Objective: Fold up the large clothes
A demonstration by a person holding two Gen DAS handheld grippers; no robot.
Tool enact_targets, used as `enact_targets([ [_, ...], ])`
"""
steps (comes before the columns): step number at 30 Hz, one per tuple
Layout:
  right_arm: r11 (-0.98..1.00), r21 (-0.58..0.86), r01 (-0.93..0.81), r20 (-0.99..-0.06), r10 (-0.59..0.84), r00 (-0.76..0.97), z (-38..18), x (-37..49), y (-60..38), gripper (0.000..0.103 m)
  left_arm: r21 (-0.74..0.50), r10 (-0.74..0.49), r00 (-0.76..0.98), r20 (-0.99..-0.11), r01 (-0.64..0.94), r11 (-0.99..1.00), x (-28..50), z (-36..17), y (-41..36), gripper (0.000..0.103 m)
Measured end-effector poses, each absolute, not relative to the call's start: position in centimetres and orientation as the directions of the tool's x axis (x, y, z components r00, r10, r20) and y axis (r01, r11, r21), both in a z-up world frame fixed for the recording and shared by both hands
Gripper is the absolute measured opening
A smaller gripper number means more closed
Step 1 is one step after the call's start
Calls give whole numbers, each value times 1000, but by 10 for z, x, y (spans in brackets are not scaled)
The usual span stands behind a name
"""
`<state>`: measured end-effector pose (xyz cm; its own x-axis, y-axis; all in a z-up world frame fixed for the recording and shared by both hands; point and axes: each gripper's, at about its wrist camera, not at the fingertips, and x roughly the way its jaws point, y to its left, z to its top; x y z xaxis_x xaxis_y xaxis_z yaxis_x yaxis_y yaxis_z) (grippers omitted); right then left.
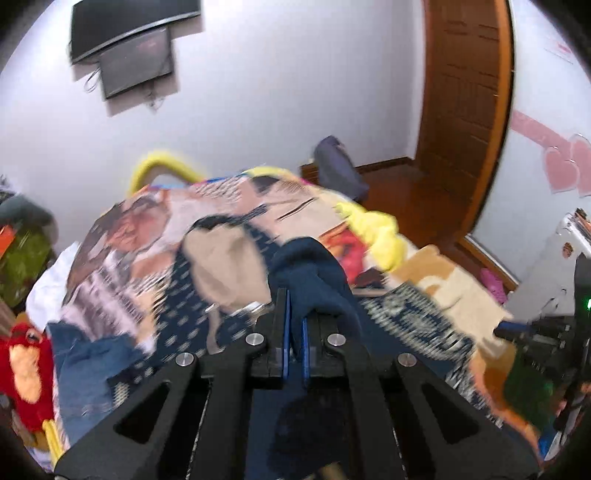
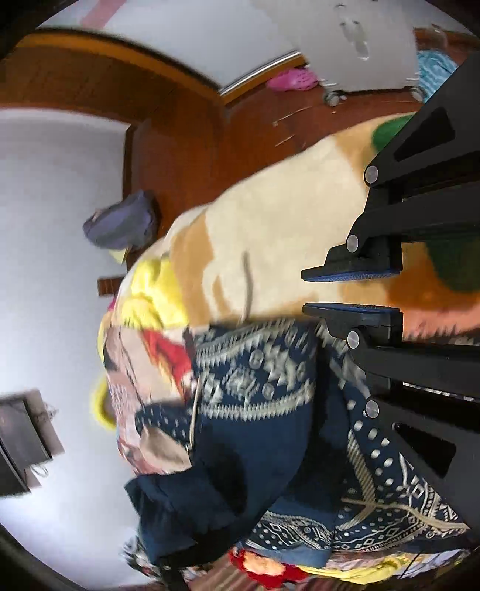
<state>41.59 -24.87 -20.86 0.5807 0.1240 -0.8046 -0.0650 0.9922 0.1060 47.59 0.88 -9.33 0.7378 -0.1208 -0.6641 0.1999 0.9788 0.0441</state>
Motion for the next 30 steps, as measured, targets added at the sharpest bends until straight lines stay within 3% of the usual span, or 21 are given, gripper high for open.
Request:
enact_targets([
  [7, 979, 85, -184, -803, 177, 569, -204, 443, -194, 7, 7, -85, 657, -749, 136, 991, 457, -146, 66, 4],
  [12, 968, 68, -240, -844, 184, 504, -230, 461, -166, 7, 6, -54, 601, -798, 97, 995, 443, -187, 90, 6],
  [21, 937, -96, -336, -846, 101, 523, -265, 449, -156, 7, 28, 7, 519, -855, 33, 999, 425, -243, 115, 45],
  [30, 949, -90, -303, -852, 84, 517, -261, 444, -156, 7, 82, 14, 444, -896, 134, 988, 403, -239, 96, 55],
])
